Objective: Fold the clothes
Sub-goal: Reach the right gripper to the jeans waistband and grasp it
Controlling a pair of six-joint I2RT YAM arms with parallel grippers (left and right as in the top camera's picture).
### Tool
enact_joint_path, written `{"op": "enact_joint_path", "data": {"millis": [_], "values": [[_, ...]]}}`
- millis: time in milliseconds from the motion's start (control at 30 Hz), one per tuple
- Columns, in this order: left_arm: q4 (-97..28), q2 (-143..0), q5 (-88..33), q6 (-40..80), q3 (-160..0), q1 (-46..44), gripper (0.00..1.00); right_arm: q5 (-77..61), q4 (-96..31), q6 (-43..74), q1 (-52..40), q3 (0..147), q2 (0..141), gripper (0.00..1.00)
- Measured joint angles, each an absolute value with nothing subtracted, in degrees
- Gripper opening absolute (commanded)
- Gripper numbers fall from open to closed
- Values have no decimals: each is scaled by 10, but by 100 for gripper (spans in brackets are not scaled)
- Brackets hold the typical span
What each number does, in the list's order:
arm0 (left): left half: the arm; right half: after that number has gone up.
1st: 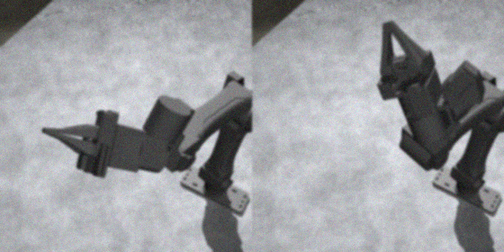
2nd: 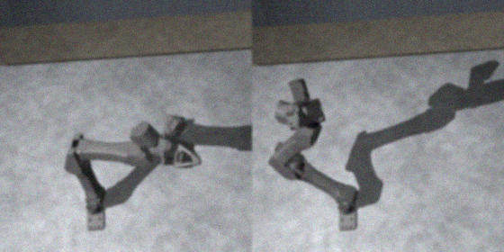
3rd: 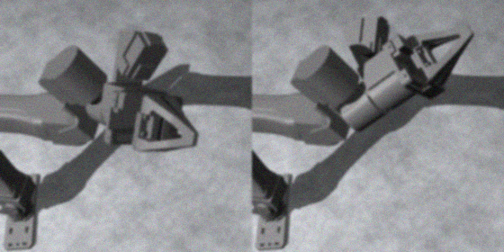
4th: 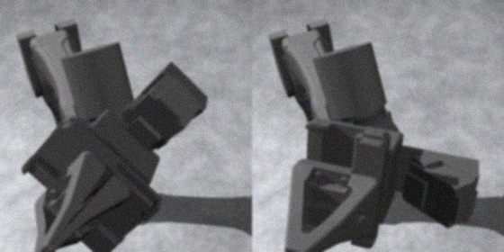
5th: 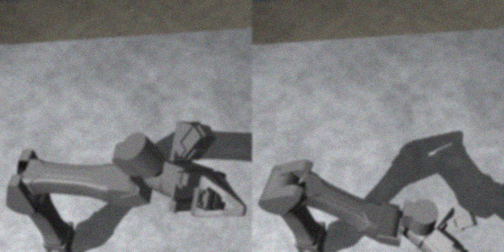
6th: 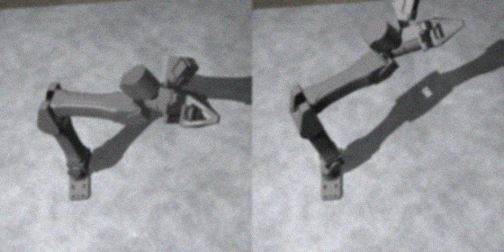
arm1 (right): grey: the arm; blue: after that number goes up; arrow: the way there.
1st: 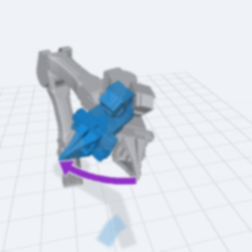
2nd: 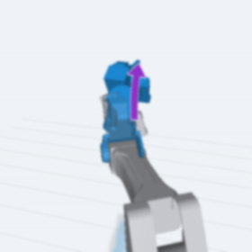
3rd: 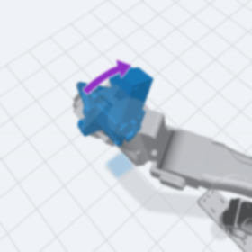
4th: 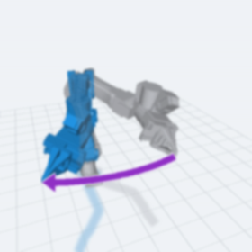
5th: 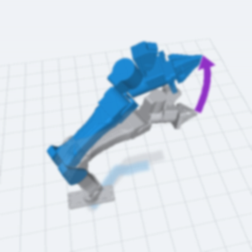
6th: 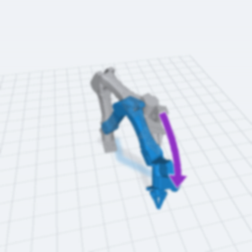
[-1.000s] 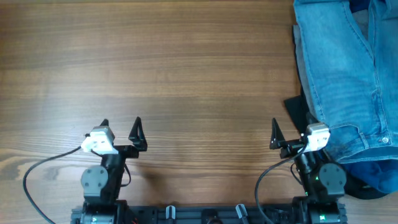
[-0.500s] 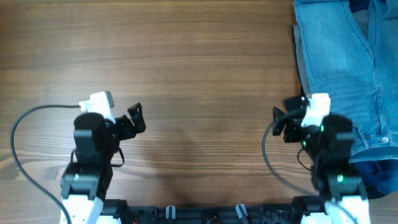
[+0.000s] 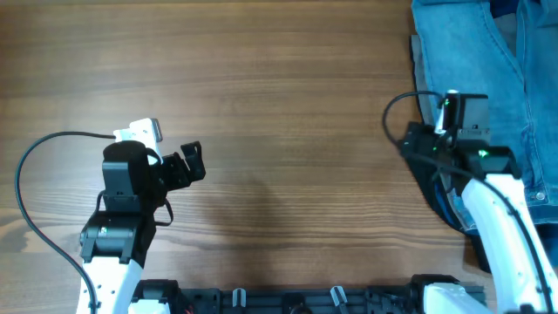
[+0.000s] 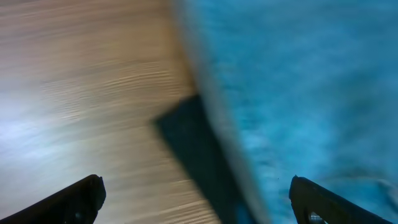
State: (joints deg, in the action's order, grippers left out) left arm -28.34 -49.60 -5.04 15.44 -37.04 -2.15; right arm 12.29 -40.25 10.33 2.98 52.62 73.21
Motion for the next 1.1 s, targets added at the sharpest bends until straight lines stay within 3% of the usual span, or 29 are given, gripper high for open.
{"op": "enact_joint_path", "data": {"millis": [167, 333, 433, 600, 900, 1000, 1100], "values": [[-283, -496, -50, 154, -370, -22, 100, 178, -397, 142, 81, 526, 808, 88], [-283, -496, -50, 154, -370, -22, 100, 189, -376, 159, 92, 526, 870, 65], [-283, -496, -50, 154, -370, -22, 100, 199, -374, 162, 92, 526, 888, 65], [-283, -496, -50, 154, -370, -22, 100, 199, -361, 164, 92, 526, 892, 72], [-283, -496, -50, 154, -370, -22, 100, 168, -349, 165, 92, 512, 896, 72], [-283, -496, -50, 154, -370, -22, 100, 170, -336, 165, 92, 510, 898, 56], [-283, -496, -50, 154, -370, -22, 100, 172, -329, 165, 92, 510, 898, 27]]}}
